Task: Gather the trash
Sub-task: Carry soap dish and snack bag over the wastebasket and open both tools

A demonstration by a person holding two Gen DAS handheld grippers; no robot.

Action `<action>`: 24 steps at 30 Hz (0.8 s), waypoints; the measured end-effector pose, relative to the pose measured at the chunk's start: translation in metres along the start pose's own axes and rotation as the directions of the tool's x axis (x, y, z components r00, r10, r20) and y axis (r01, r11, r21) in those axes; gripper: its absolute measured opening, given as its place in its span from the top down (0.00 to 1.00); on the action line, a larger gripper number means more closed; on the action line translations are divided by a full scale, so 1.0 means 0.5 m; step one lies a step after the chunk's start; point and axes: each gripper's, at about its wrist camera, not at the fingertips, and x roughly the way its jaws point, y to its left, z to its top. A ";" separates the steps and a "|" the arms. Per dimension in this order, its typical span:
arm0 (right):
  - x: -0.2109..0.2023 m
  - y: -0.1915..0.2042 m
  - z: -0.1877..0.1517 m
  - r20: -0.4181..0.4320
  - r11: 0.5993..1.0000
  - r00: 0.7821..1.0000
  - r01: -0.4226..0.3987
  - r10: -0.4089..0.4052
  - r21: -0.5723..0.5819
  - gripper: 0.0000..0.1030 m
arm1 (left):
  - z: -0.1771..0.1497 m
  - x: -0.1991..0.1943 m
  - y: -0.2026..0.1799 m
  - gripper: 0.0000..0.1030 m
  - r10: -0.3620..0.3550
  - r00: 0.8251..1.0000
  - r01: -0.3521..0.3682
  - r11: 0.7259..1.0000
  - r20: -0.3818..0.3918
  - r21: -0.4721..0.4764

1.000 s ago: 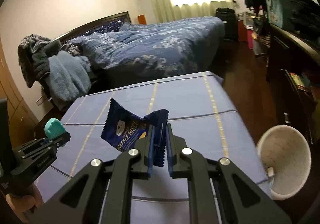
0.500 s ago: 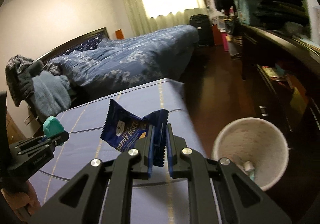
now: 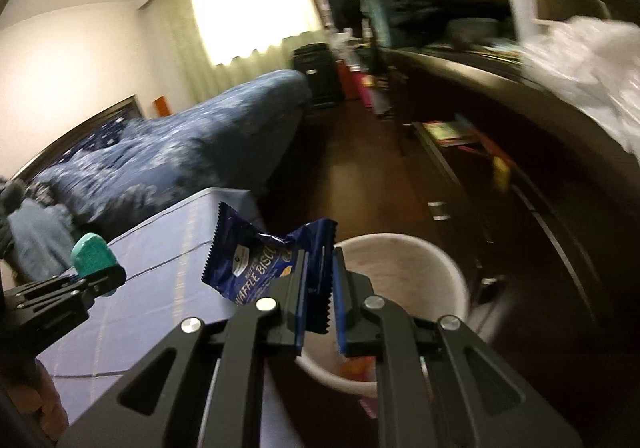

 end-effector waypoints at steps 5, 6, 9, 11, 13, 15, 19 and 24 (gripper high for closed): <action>0.016 -0.054 0.001 0.009 0.996 0.997 0.083 -0.083 0.025 0.87 | 0.024 0.045 -0.079 0.89 -0.066 0.998 0.066 0.996 -0.013 0.060; 0.021 -0.063 -0.001 0.011 0.994 0.994 0.105 -0.106 0.022 0.87 | 0.028 0.056 -0.096 0.89 -0.082 0.996 0.083 0.994 -0.021 0.070; 0.037 -0.081 -0.003 0.012 0.989 0.989 0.150 -0.150 0.016 0.87 | 0.037 0.087 -0.135 0.89 -0.114 0.992 0.118 0.989 -0.044 0.094; 0.051 -0.091 -0.007 0.010 0.985 0.985 0.175 -0.175 0.012 0.87 | 0.043 0.110 -0.157 0.89 -0.127 0.990 0.133 0.986 -0.062 0.105; 0.064 -0.097 -0.009 0.009 0.978 0.978 0.206 -0.206 0.001 0.87 | 0.048 0.135 -0.176 0.89 -0.140 0.987 0.149 0.983 -0.081 0.108; 0.082 -0.103 -0.013 0.006 0.973 0.973 0.232 -0.232 -0.009 0.86 | 0.050 0.157 -0.190 0.89 -0.144 0.985 0.154 0.981 -0.096 0.115; 0.115 -0.112 -0.021 -0.001 0.961 0.961 0.276 -0.277 -0.031 0.81 | 0.045 0.196 -0.208 0.84 -0.140 0.982 0.156 0.980 -0.130 0.121; 0.144 -0.114 -0.026 -0.011 0.962 0.962 0.271 -0.271 -0.039 0.65 | 0.048 0.211 -0.205 0.37 -0.151 0.981 0.163 0.982 -0.122 0.097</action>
